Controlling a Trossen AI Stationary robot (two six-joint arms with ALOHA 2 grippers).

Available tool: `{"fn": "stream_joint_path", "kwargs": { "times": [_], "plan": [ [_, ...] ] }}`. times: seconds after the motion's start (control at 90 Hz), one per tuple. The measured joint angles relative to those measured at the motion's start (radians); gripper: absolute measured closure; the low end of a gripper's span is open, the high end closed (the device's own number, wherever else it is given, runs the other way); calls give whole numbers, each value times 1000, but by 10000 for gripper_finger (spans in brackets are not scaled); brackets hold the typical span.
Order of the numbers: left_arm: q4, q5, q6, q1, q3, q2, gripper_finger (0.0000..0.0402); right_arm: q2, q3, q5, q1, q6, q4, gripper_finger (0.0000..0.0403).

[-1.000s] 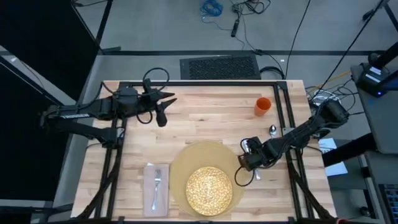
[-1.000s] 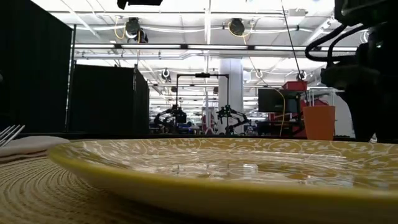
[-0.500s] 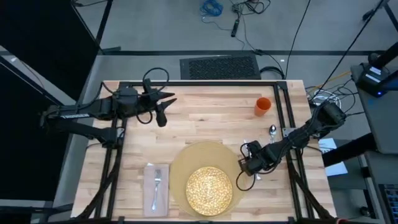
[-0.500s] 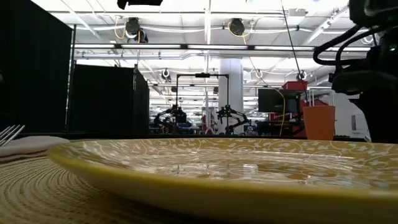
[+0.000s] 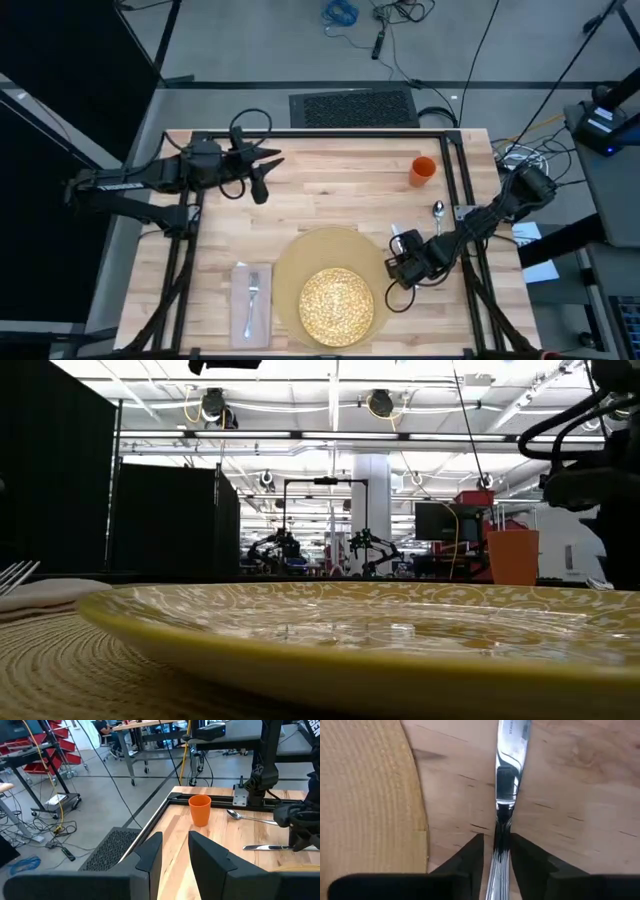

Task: Set table place
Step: Put the table knife to the right of the brown table mat

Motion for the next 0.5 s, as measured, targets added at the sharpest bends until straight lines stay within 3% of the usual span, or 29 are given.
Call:
{"fn": "stream_joint_path", "kwargs": {
  "times": [0.5],
  "plan": [
    [-43, 0, 8, 0, 0, 0, 320, 37, 76, -54, 24, 135, -28, 401]
  ]
}}
